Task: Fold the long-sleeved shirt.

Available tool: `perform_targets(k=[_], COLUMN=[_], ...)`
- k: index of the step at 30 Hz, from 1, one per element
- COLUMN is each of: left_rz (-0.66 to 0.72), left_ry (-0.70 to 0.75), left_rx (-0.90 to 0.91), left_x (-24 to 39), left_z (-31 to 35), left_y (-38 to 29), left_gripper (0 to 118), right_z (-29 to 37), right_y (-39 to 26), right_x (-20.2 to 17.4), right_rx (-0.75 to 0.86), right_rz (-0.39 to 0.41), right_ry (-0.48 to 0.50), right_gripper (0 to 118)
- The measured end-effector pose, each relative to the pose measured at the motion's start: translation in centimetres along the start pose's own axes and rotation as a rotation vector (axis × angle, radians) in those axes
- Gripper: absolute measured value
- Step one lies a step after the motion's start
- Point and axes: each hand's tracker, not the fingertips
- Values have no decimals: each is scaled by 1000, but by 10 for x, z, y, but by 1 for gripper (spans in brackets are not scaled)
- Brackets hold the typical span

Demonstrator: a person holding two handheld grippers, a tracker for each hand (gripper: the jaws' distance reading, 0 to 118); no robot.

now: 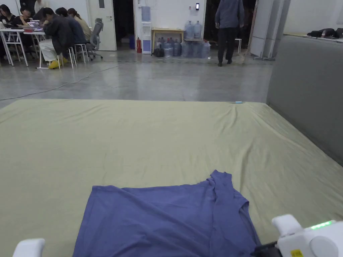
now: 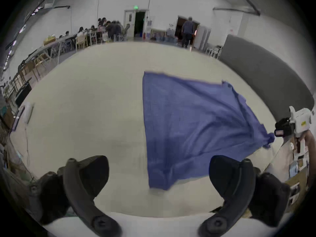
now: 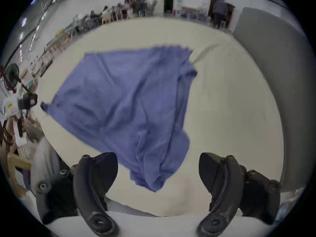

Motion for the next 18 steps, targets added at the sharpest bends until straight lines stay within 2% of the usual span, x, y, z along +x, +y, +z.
perform_targets(k=[3,4,5,6,7,8,10,11,14,16,18], left_rz=[23,21,4,-26,-49,-66,-39,-25,-39,-100,-102], left_ry=[-35,-39,-48,-41,-26,4,-61,-86,-88,-67,-65], left_rx=[30,38,68,99,99,85,65,40,45,61,63], left_x=[12,17,22,30,35,37,43,44,44,58,64], left_z=[12,15,15,11,3,-5,-30,-39,-69,-83,-96], left_y=[27,29,34,39,45,46,59,65,97,112,121], left_gripper=[114,112,102,71,8,0,0,0,0,0,0], right_z=[12,12,11,15,4,-5,-43,-51,-63,-78,-96], right_y=[22,27,31,35,37,40,51,56,88,129,169], right_x=[9,10,10,4,2,6,15,17,14,23,27], right_rx=[111,119,125,131,126,120,9,-3,17,41,58], right_rz=[-131,-150,-154,-146,-146,-154,-112,-129,-130,-133,-142], right_ry=[21,31,32,13,-1,-26,22,18,3,-17,-23], right_gripper=[98,95,84,54,0,0,0,0,0,0,0])
